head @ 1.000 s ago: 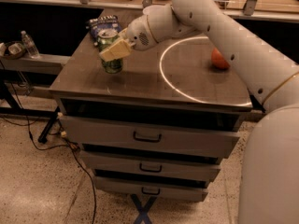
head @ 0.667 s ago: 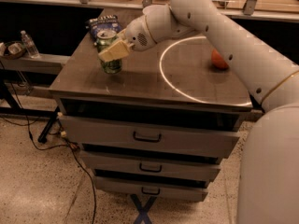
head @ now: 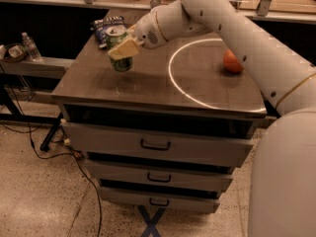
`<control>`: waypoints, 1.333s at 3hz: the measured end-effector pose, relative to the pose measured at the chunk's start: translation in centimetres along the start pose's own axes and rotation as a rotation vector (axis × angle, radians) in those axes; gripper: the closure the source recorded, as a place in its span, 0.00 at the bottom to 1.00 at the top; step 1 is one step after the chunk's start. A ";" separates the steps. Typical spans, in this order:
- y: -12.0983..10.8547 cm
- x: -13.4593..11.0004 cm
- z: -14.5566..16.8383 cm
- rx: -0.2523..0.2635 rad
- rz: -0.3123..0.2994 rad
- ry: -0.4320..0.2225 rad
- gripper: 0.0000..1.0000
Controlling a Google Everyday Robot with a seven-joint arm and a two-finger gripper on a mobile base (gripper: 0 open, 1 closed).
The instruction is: Move green can near white bowl
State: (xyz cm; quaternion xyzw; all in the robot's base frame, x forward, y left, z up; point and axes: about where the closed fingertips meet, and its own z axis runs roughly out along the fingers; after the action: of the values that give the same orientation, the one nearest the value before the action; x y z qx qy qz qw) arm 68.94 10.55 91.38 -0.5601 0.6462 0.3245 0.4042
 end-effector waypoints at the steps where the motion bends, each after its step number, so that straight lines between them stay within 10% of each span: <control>1: -3.3 2.9 1.8 -0.014 -0.023 0.067 1.00; 4: -5.3 3.8 1.7 -0.028 -0.026 0.110 1.00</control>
Offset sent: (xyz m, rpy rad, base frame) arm 0.2271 -0.1146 0.0851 -0.1242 -0.2780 -0.1342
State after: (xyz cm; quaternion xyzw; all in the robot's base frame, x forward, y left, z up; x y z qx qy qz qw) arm 74.22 9.42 87.44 -0.5912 0.6555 0.2967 0.3644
